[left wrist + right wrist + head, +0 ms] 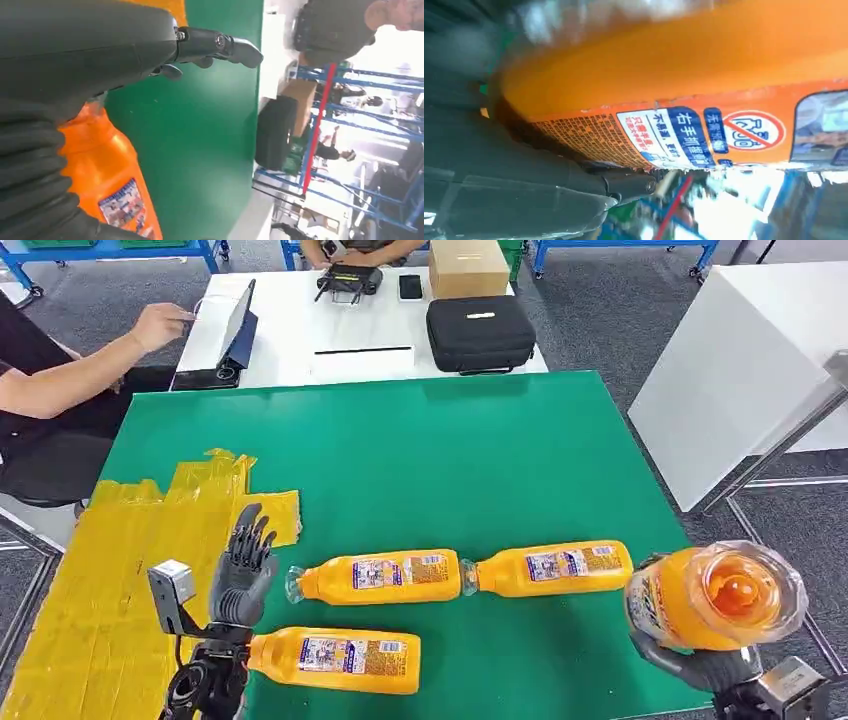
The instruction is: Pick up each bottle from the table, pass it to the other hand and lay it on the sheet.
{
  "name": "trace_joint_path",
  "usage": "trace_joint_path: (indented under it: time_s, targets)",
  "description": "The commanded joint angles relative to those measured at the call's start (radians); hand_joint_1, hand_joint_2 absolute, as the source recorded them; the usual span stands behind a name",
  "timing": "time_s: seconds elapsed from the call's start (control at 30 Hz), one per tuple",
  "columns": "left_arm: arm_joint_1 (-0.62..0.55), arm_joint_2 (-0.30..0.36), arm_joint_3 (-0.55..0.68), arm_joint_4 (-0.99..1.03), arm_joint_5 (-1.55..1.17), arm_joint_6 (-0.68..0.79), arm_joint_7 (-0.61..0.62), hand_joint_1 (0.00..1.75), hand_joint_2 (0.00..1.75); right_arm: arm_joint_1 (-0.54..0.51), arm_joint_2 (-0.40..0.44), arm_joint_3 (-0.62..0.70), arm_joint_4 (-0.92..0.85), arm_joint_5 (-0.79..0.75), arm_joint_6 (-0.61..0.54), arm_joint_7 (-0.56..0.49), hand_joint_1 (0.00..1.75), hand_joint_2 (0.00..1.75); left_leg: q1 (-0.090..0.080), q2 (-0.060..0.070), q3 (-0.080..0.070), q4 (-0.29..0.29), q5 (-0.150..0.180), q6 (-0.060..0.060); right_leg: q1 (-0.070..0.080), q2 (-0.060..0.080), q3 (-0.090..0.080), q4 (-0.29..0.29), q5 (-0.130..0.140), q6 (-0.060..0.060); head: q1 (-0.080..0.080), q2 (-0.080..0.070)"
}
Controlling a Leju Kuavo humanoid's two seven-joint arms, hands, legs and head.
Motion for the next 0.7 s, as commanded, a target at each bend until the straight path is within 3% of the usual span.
trace_joint_path:
  time_s: [0.03, 0.07, 0.13, 0.17, 0.2, 0.27, 0.5, 0.7]
  targets:
    - [-0.133, -0.010, -0.111, 0.030, 0.036, -0.013, 0.013, 0.00, 1.75, -0.457, 0.135, 0.329, 0.493, 0.203, -0.350, 0.147, 1.75, 1.75, 0.001, 0.011, 0.000, -0.001, 0.002, -0.001, 0.001, 0.009, -0.001, -0.003, 0.006, -0.002, 0.001, 0.000]
    - [-0.163, -0.020, -0.129, 0.032, 0.032, -0.004, 0.000, 0.00, 1.75, -0.569, 0.168, 0.409, 0.645, 0.257, -0.434, 0.197, 1.75, 1.75, 0.003, 0.013, 0.001, -0.001, 0.002, -0.001, 0.003, 0.011, -0.001, -0.003, 0.007, -0.001, 0.001, 0.000]
    - [-0.234, -0.047, -0.166, 0.054, 0.020, 0.067, 0.004, 0.00, 1.75, -0.768, 0.217, 0.525, 0.939, 0.221, -0.541, 0.221, 1.75, 1.75, 0.003, 0.018, 0.001, -0.001, 0.004, -0.002, 0.001, 0.015, -0.002, -0.002, 0.010, 0.001, 0.000, 0.000]
    - [-0.257, -0.057, -0.173, 0.063, 0.017, 0.092, 0.003, 0.00, 1.75, -0.821, 0.245, 0.556, 1.016, 0.223, -0.560, 0.255, 1.75, 1.75, 0.003, 0.023, 0.000, 0.000, 0.005, -0.002, 0.002, 0.020, -0.004, -0.002, 0.013, 0.000, 0.000, 0.000]
    - [-0.272, -0.065, -0.179, 0.067, 0.022, 0.103, 0.005, 0.00, 1.75, -0.848, 0.260, 0.587, 1.051, 0.230, -0.573, 0.263, 1.75, 1.75, 0.003, 0.017, -0.002, 0.001, 0.006, -0.003, 0.002, 0.014, -0.004, 0.000, 0.011, 0.001, 0.000, 0.000]
    - [-0.282, -0.074, -0.180, 0.058, 0.039, 0.107, 0.008, 0.00, 1.75, -0.880, 0.292, 0.643, 1.089, 0.262, -0.595, 0.295, 1.75, 1.75, 0.001, 0.021, -0.005, 0.001, 0.010, -0.005, 0.000, 0.016, -0.011, 0.002, 0.015, -0.001, 0.000, 0.000]
    - [-0.271, -0.070, -0.174, 0.026, 0.066, 0.106, 0.030, 0.00, 1.75, -0.955, 0.355, 0.764, 1.139, 0.336, -0.623, 0.417, 1.75, 1.75, 0.001, 0.003, -0.016, 0.001, 0.020, -0.007, 0.001, 0.000, -0.020, 0.004, 0.016, -0.001, 0.000, 0.000]
    - [-0.302, -0.092, -0.174, 0.031, 0.090, 0.115, 0.052, 0.00, 1.75, -1.038, 0.404, 0.851, 1.214, 0.429, -0.676, 0.464, 1.75, 1.75, 0.001, 0.001, -0.022, 0.003, 0.021, -0.007, 0.000, -0.002, -0.024, 0.007, 0.016, 0.000, 0.000, 0.000]
